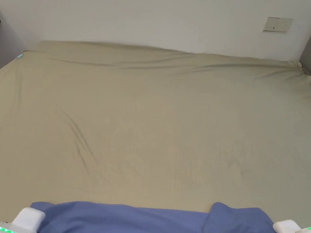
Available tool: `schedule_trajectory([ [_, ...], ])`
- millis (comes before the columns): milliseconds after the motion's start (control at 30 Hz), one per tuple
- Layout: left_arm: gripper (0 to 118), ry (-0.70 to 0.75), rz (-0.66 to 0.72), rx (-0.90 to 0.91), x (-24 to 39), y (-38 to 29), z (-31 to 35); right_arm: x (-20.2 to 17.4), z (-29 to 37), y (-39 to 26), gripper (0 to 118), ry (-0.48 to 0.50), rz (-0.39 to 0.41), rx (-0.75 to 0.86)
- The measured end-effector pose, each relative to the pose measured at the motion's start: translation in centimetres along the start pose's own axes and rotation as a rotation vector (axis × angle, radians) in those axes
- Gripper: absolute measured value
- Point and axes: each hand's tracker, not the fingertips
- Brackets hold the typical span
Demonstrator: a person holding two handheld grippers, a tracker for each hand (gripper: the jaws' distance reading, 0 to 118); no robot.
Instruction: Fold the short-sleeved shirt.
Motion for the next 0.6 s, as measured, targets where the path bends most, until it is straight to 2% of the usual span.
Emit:
schedule_trajectory([
  [200, 2, -0.006, -0.033, -0.044, 0.4, 0.9, -1.6, -0.5, -1.2, 0.9, 4, -0.039, 0.026, -0.032],
  [300, 5, -0.013, -0.037, -0.045, 0.1, 0.7, -1.2, -0.4, -0.9, 0.9, 13, -0.048, 0.029, -0.031],
  [333, 14, -0.008, -0.038, -0.029, -0.1, 0.6, -1.0, -0.5, -0.5, 0.8, 33, -0.052, 0.044, -0.023],
  [367, 30, 0.009, -0.009, 0.046, -0.4, 0.5, -0.3, -0.6, 0.0, 0.8, 62, -0.096, 0.077, 0.008],
  [400, 56, 0.016, 0.016, 0.072, -0.2, 0.6, 0.6, -0.9, 0.9, 0.7, 96, -0.159, 0.099, 0.04],
  [433, 89, 0.023, 0.032, 0.092, -0.5, 0.8, 1.3, -1.9, 2.1, 0.4, 115, -0.209, 0.121, 0.072],
  [467, 104, 0.024, 0.042, 0.125, -0.8, 1.4, 2.5, -2.0, 3.3, 0.6, 114, -0.245, 0.129, 0.124],
  [600, 106, 0.069, 0.093, 0.441, -0.8, 4.6, 9.6, -2.8, 10.8, 2.4, 109, -0.256, 0.076, 0.384],
])
